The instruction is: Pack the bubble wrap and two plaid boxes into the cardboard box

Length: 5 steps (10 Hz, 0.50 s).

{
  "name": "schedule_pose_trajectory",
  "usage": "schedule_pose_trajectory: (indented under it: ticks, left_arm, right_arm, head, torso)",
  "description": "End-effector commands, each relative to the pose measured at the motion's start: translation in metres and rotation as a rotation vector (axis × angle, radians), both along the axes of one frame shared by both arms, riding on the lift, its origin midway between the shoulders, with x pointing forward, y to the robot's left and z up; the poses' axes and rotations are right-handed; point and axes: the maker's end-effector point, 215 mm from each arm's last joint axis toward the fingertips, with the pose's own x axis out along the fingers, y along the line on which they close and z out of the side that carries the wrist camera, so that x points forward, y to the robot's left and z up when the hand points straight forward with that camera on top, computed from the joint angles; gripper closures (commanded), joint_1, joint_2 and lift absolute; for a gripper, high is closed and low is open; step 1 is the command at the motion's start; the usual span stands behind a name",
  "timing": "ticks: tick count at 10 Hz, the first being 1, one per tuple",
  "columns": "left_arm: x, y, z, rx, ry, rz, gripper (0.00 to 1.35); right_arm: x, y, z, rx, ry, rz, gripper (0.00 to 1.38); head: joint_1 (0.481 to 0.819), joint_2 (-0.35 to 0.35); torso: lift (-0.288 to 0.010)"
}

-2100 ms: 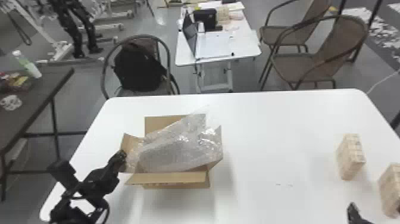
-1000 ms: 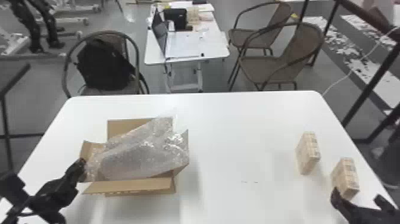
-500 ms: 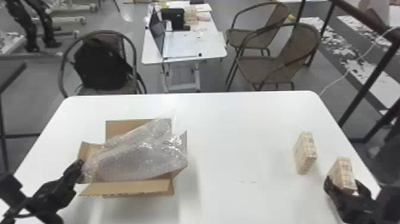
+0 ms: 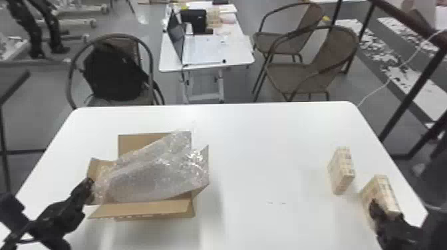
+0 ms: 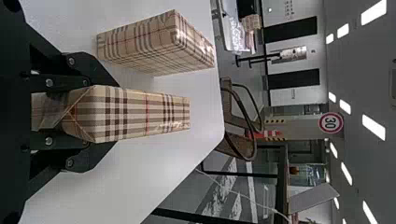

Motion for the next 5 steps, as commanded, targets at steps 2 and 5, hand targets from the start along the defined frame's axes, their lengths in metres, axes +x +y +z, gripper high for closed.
schedule_pose_trajectory:
  ticks: [2,5]
  left_arm:
    - [0.003,-0.005,0.001,-0.002,-0.003,-0.007,1.2]
    - [-0.001,0.001,0.0,0.003,0.0,0.004,1.2]
  right_arm:
    - [-0.006,0.037,0.04,0.087,-0.07,0.056,1.11]
    - [0.017,0.162,0.127,0.239,-0.121,0.354,1.11]
  head:
    - [0.695,0.046]
    - [0.695,0.135]
  torso:
    - [-0.05]
    - [-0.05]
